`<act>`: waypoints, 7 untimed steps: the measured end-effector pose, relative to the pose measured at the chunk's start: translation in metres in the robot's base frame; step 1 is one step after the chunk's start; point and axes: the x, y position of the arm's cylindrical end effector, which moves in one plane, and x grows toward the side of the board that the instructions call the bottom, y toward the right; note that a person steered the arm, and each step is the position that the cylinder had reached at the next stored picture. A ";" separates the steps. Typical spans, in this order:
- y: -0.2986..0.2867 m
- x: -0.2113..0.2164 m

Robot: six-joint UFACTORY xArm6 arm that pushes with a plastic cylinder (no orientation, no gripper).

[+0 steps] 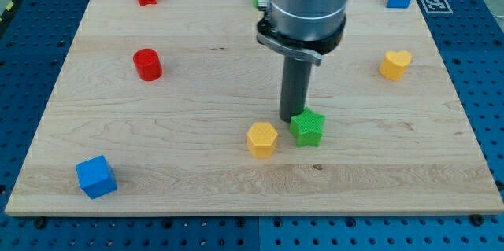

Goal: Slide the green star to bottom center

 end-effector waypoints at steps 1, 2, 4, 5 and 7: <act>0.010 0.002; 0.013 0.011; 0.042 0.021; 0.046 0.023; 0.057 0.021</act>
